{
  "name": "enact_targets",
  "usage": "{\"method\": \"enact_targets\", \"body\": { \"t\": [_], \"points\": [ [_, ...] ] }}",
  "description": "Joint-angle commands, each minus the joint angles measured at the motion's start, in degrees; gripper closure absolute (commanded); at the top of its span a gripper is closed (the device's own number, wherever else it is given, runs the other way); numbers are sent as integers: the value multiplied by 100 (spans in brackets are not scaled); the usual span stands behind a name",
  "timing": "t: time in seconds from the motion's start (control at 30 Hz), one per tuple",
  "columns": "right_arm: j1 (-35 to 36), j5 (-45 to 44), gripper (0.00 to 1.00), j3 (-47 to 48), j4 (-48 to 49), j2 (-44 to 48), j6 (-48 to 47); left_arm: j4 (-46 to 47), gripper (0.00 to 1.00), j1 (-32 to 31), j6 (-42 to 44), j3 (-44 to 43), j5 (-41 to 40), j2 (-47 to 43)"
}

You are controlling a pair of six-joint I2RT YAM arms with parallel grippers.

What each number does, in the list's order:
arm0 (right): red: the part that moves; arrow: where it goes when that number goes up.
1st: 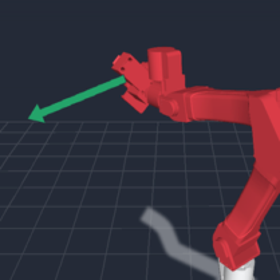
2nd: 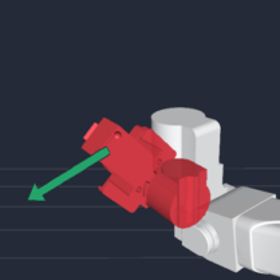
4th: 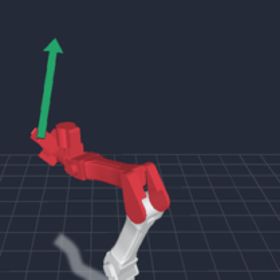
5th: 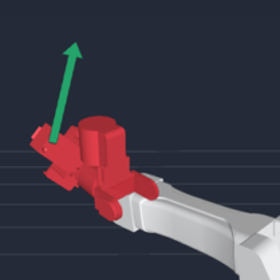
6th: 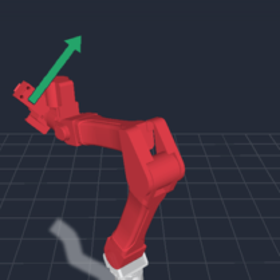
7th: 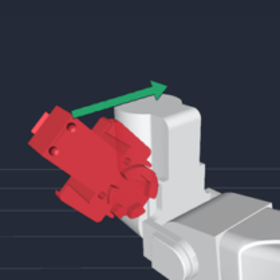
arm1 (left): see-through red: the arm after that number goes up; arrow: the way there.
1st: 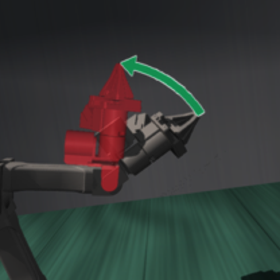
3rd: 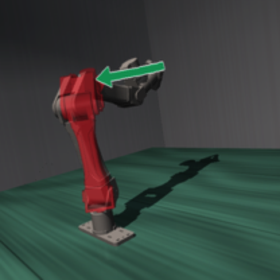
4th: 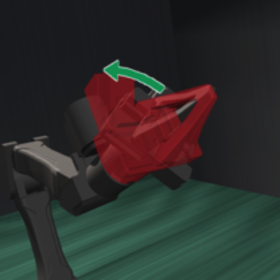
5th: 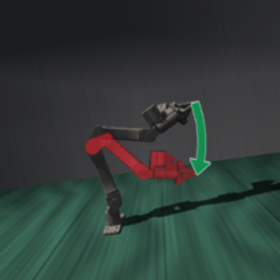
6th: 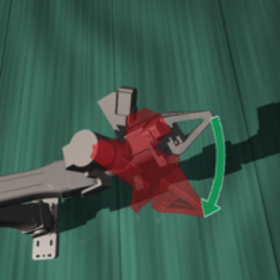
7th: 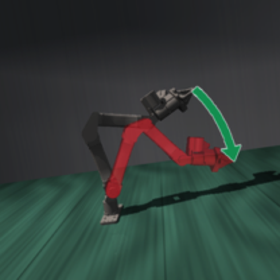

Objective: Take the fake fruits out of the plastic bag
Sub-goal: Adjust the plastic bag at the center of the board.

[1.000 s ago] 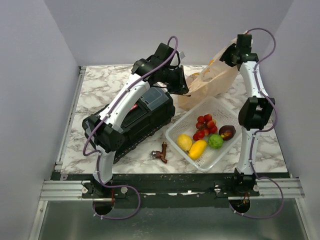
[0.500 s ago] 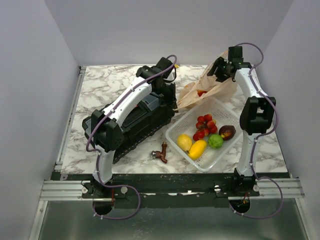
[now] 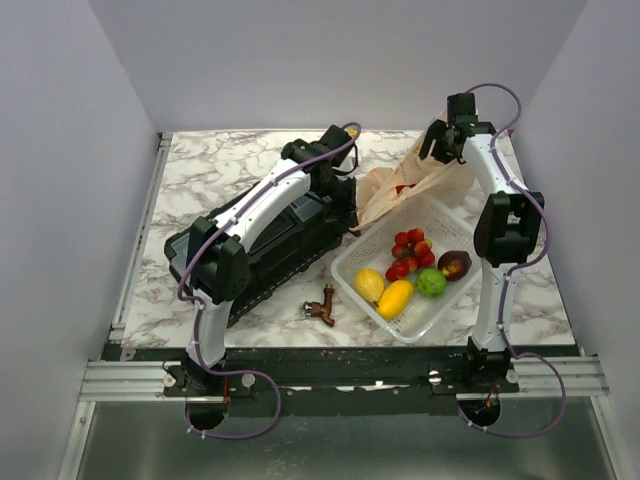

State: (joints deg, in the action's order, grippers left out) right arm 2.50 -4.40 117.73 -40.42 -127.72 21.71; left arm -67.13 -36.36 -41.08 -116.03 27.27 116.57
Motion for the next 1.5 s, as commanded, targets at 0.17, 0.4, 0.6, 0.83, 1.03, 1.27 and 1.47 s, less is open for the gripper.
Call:
{"method": "enact_targets", "body": {
  "t": [0.17, 0.4, 0.6, 0.83, 1.03, 1.27, 1.47],
  "points": [
    [-55, -1227, 20, -137, -628, -78, -48, -382, 100, -63, 189, -266, 365, 280],
    [-57, -1342, 24, -413, -582, -169, -238, -205, 100, -60, 81, -213, 475, 296],
    [-57, -1181, 29, -265, -654, -533, -172, -195, 100, -73, 82, -197, 503, 281],
    [-58, -780, 30, -456, -580, -505, -9, -215, 100, -73, 123, -183, 500, 261],
    [-59, -713, 31, -727, -499, -520, 8, -195, 100, -71, 110, -193, 517, 262],
    [-62, -51, 51, -28, -491, -425, 49, -173, 100, -70, 96, -149, 509, 209],
    [-60, 726, 66, 870, -512, -277, 254, -212, 100, 17, -27, -579, 437, 259]
  ]
}}
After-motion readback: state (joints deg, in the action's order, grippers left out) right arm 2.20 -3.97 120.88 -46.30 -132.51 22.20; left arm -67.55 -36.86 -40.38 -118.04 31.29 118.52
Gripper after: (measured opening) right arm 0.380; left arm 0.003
